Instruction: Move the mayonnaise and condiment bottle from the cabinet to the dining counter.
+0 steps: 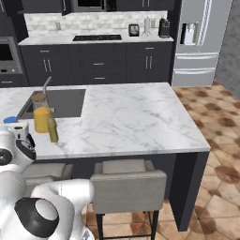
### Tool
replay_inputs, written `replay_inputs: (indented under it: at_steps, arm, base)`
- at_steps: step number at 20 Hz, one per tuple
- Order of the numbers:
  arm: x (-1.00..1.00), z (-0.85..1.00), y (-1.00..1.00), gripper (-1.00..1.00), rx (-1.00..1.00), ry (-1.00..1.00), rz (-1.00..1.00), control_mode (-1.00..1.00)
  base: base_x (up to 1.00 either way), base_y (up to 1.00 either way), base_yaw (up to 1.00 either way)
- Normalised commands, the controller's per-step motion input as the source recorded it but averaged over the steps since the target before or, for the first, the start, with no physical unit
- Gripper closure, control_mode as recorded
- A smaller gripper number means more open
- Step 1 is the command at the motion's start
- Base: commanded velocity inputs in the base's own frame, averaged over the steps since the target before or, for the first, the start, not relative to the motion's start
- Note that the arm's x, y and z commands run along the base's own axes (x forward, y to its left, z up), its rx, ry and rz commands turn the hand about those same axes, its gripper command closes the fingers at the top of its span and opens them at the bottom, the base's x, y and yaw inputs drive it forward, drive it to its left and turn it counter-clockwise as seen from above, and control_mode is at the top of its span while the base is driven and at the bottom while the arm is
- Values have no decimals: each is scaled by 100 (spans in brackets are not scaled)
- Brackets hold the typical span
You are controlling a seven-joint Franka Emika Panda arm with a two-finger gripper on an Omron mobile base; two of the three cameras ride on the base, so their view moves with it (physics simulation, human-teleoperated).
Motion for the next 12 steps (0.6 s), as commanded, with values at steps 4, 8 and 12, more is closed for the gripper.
replay_inputs:
  at_steps: [4,8,12]
  arm:
    - [-69,99,-17,-100,0,20,-1,-100]
    - [-66,83,-28,-100,0,25,-5,-100]
    - [-69,46,-59,-100,-3,25,-7,-100]
  base:
    - [0,0,0]
    - [0,0,0]
    - [0,0,0]
